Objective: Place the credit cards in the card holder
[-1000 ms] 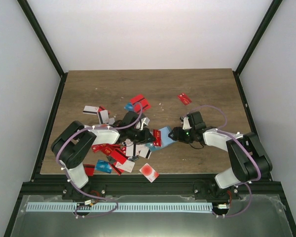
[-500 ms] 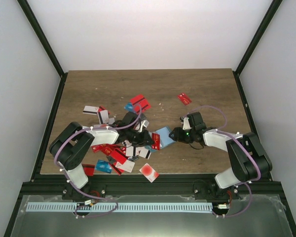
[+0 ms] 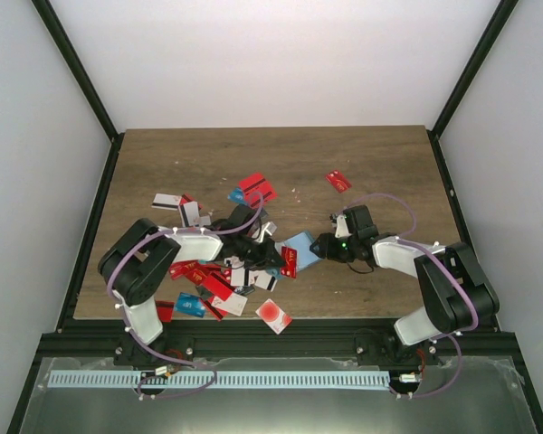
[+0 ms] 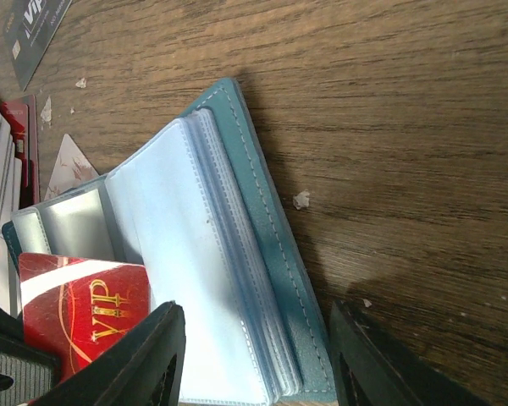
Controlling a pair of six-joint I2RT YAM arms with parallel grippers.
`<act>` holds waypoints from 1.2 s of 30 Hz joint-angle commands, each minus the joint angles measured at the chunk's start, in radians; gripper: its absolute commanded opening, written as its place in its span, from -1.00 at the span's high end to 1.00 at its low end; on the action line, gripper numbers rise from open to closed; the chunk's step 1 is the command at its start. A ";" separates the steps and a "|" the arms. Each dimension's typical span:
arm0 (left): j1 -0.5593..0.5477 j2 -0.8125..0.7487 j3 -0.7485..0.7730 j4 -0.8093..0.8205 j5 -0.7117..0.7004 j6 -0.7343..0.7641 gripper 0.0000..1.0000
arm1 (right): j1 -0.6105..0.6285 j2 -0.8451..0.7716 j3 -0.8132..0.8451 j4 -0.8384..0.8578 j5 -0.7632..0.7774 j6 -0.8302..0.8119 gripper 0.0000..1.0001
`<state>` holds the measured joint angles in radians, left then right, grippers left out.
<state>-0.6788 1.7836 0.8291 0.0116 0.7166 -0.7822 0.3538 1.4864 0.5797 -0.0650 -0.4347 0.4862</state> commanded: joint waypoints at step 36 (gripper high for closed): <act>0.101 0.111 0.097 -0.108 -0.012 0.074 0.92 | 0.176 0.097 -0.100 0.031 -0.043 0.081 0.34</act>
<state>-0.5789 1.8530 0.9108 -0.0780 0.7498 -0.7322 0.4694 1.5074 0.5266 0.0658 -0.4446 0.5404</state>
